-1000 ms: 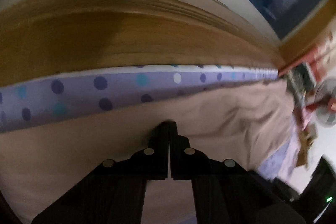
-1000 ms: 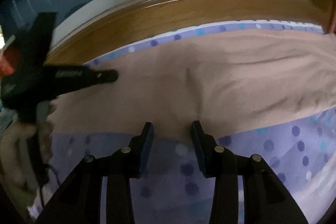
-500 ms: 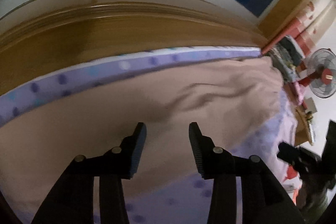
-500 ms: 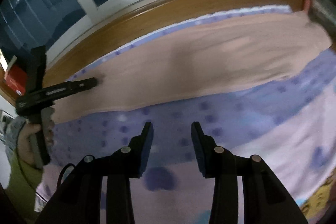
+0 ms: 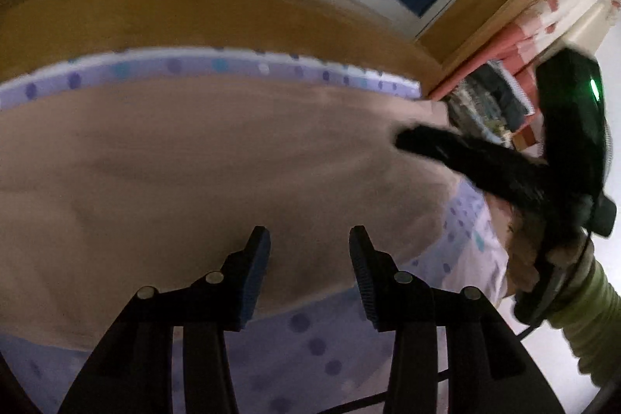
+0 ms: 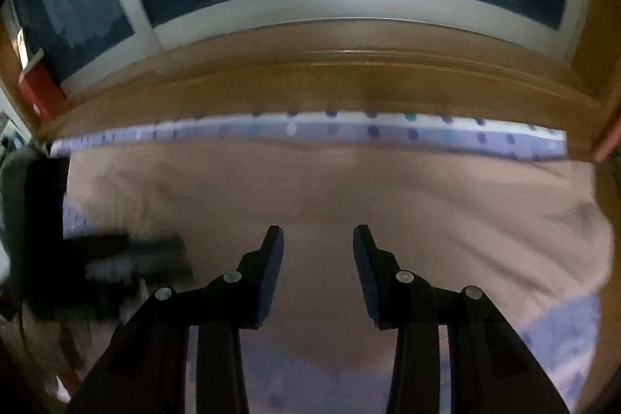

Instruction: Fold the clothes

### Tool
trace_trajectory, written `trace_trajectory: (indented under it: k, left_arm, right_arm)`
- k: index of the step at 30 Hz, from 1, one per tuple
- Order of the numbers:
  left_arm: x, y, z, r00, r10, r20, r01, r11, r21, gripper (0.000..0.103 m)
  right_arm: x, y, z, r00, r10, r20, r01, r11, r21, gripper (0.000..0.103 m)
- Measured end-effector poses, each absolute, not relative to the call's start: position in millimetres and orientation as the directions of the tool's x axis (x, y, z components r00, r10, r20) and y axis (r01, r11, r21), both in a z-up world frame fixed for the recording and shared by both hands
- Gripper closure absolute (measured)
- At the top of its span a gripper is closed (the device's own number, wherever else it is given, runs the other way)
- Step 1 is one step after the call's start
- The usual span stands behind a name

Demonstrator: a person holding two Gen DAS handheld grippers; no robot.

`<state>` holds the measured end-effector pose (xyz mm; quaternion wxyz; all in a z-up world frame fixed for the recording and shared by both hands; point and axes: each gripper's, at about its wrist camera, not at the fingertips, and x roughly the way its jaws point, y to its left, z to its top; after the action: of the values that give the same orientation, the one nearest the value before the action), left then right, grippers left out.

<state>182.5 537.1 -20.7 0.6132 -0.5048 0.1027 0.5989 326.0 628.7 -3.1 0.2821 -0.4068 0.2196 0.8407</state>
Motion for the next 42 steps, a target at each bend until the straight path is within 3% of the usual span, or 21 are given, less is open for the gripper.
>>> trace_trajectory:
  k: [3,9,18,24,33,42]
  left_arm:
    - [187.8,536.1,-21.3,0.212,0.625,-0.752,-0.843,-0.272,-0.464,0.06]
    - [181.5,528.4,-22.8,0.213,0.641,-0.737,-0.801,-0.318,-0.508,0.06]
    - [181.5,530.0,-17.0,0.228,0.612,-0.757,-0.832,-0.282,-0.478,0.06]
    - [188.4,528.6,2.0,0.262,0.618,-0.741,-0.854,-0.209,-0.476,0.06]
    - [244.5,568.6,18.9,0.358,0.587,-0.726,-0.871,-0.07,-0.486,0.06]
    - [308.3,637.5,13.4,0.341,0.571,-0.747,-0.889,-0.064,-0.454,0.06]
  right_arm:
    - [306.0,648.3,-21.8,-0.515,0.27,-0.814,-0.643,-0.75,0.158,0.078]
    - [268.9,688.0,-48.3,-0.468,0.279,-0.838,-0.651,-0.75,0.114,0.086]
    - [264.9,711.6,-44.2,-0.516,0.293,-0.805,-0.677,-0.716,0.173,0.086]
    - [332.8,680.1,-14.0,-0.551,0.371,-0.748,-0.706,-0.685,0.18,0.083]
    - [446.2,676.4,-28.8,-0.423,0.393,-0.816,-0.807,-0.574,0.142,0.083]
    - [568.5,714.4,-22.4,-0.422,0.424,-0.801,-0.88,-0.403,0.251,0.082]
